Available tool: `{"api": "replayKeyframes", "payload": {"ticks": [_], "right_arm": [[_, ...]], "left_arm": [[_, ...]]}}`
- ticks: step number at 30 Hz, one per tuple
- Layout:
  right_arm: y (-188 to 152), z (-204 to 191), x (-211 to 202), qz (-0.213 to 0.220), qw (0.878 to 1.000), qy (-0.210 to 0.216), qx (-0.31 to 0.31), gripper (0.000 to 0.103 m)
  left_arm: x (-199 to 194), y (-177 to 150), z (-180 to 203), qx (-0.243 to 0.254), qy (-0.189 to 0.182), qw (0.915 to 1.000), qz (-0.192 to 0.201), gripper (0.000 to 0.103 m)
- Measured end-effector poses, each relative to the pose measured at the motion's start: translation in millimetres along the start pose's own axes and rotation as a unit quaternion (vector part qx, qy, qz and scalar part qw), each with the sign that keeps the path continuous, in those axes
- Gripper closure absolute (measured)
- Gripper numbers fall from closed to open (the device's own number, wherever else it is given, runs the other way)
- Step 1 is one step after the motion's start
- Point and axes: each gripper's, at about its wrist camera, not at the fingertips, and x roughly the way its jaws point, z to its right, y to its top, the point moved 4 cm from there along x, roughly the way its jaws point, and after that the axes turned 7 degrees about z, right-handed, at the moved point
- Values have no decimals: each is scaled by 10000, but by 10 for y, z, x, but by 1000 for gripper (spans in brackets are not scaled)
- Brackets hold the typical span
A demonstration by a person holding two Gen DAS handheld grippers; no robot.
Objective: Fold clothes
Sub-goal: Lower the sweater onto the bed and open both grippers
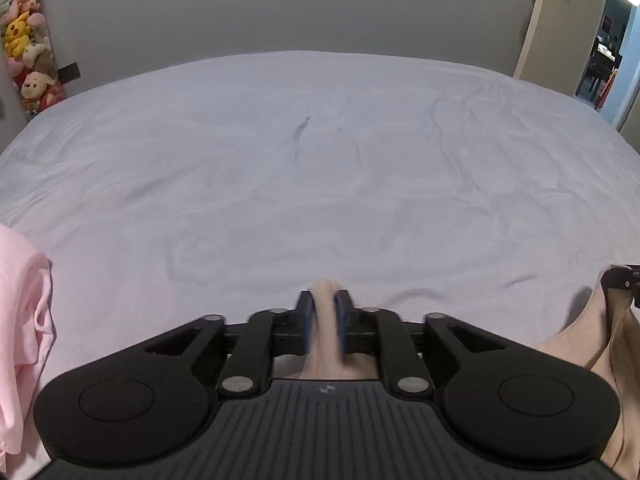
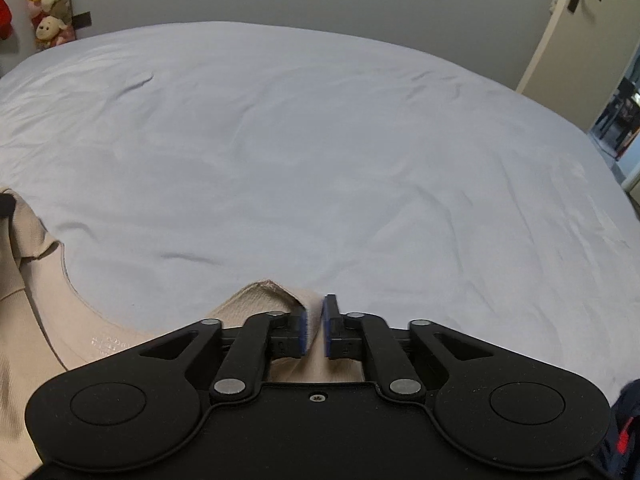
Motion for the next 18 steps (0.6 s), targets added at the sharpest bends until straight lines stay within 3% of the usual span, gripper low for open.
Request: {"api": "replayKeyframes", "payload": {"ticks": [1,2,10,13,18], "right_arm": [[22,23,-45,83,9999,67,86,62],[44,49,-91,148,9997,156,143,60],[57,81,-636,311,9990,311,50,60],[-66,139,-743,139,9995,275,25,59],[-393,402,-946,-98,9995,108,274,59]], "left_arm": [[-41,16,-45,-68,14,10000,58,75],[-88,34,-88,-138,26,9998,115,71],[-848,-19,-406,-240,69,9993,269,70],[-1128,-205,-537,-173,87,9997,173,66],[-1661,-793,-816,-214,165,9994,-212,64]]}}
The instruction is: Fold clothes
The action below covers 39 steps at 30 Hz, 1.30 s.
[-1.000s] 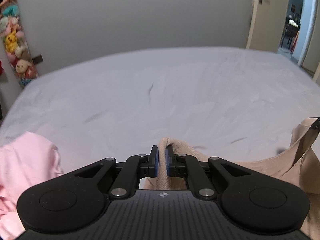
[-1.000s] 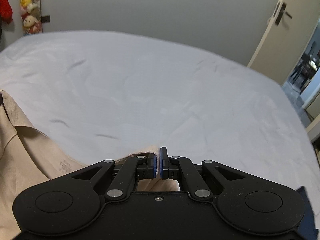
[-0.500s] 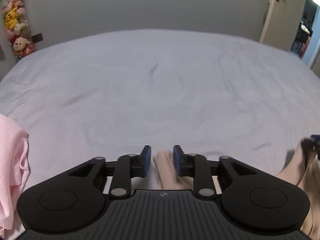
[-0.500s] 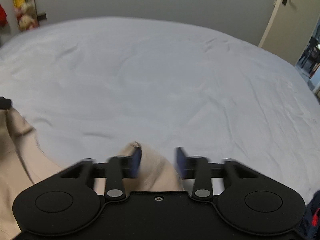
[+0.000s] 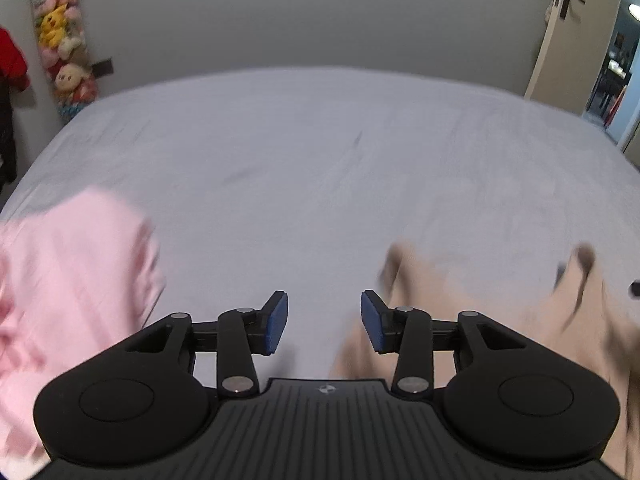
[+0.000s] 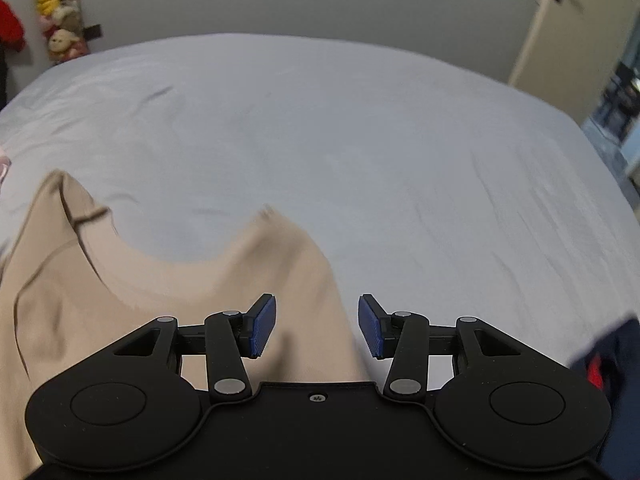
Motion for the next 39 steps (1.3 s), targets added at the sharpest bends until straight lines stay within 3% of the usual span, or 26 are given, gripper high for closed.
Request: {"api": "replayKeyframes", "payload": {"ticks": [5,10,15,19,24,27,28,30,31,32,39], "right_arm": [[-362,364,-301,-58,9994,-180,302,59],[-847,551,-491,-295,9981,-91,536,59],[-1344,596,-535,-576,9958,110,705,59],[-1746,609,-500,-842,9882,448,1197,59],[-1899,454,-537,-816,9897,585,1019,59],[-1921,415,-572,-769,9898,620,1027,67],[-1927,401,-581,-757,9904,590,999,78],[-1927,377,-592,-734,9924,441,880,89],[-1921,377,-604,-712,9929,408,856,96],[-1914,385,-621,-692,9935,363,828,98],[-1750,744,-778,-542,9968,-352,464,102]], "left_arm": [[-318,-630,-327,-689,-157,9970,-330,63],[-609,-885,-316,-1160,-364,9921,-321,63],[-840,-1095,-294,-1364,-554,9885,-333,58],[-982,-1231,-225,-1659,-734,9830,-274,56],[-761,-1163,-99,-1706,-610,9824,-455,53],[-727,-1201,-96,-1837,-615,9797,-511,53],[-723,-1206,-61,-1821,-666,9797,-517,54],[-688,-1179,22,-1751,-676,9808,-535,68],[-684,-1183,31,-1675,-576,9823,-604,92],[-680,-1187,39,-1598,-476,9837,-672,100],[-783,-1010,-221,-1306,184,9892,-640,101]]}}
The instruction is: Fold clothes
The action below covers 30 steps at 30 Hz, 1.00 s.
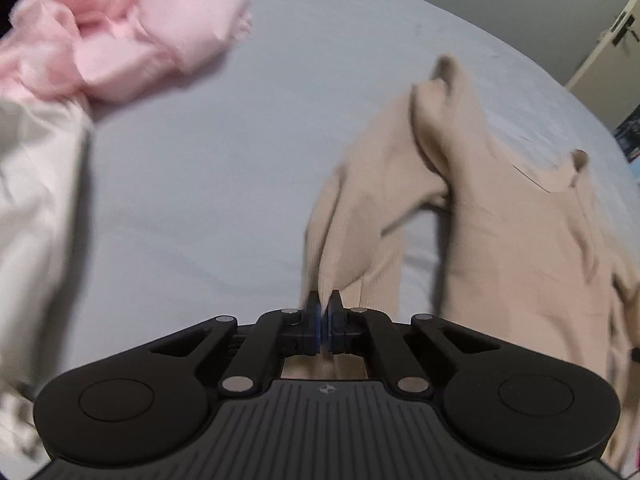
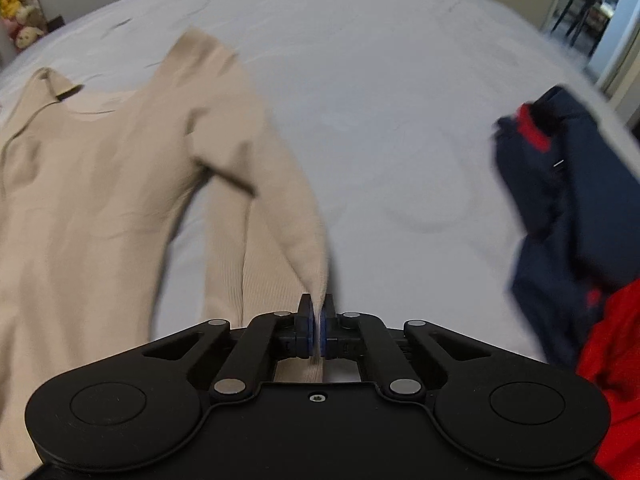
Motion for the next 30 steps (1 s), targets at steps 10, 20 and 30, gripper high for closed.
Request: {"api": "replayKeyframes", "payload": {"ticks": [10,20,30], "right_arm": [[610,607,-77,218,9951,-959,-22,102],[680,732,241,-120,9870,-1596,-156,102],[681,872,258,-472,9829,-1760,-257,83]], "left_arm": [[-95,910,-364,20,1016,9936,494,101],[14,1176,-738,-96,1495,9878,436,101],[155,1236,-896,-128,1661,9858,226,84]]}}
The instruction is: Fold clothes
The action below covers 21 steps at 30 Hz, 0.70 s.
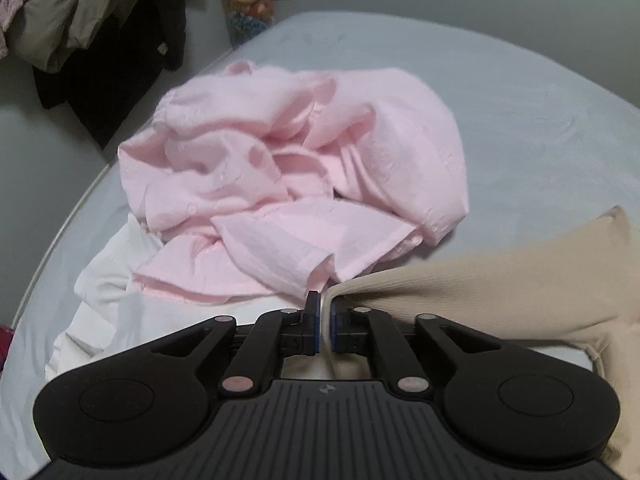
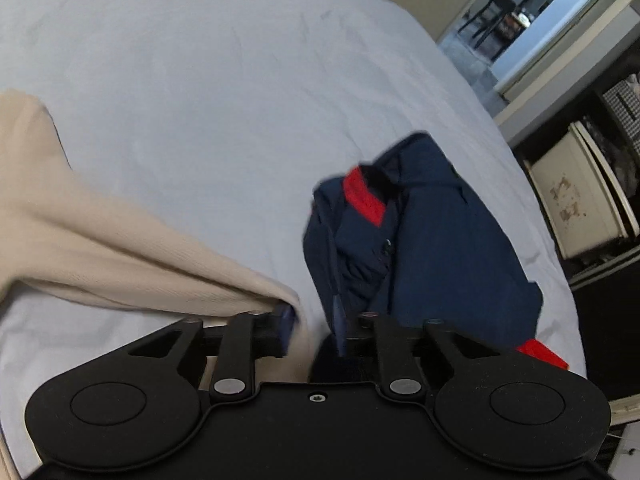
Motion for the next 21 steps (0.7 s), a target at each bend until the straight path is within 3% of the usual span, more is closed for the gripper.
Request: {"api": "replayKeyframes", "payload": {"ticks": [2,3,10,16,21], "right_arm": [[-46,46,-7,-23,10000,10,-70,75],[-62,64,-12,-32,10000,22,-64,74],[-61,138,-311,297,9982,466,228,73],[11,78,-585,505,9975,492,68,72],[19,147,-694,519,9977,430,45,64]], "left_arm": [[-31,1,-52,-21,29,10000,57,68],[-52,9,-79,-63,6,9999,85,66],[-370,92,-82,109,-175,9988,436,63],[-646,196,-12,353,-80,9975,615,58],[-744,217,-88,374,-52,9972,641,57]]}}
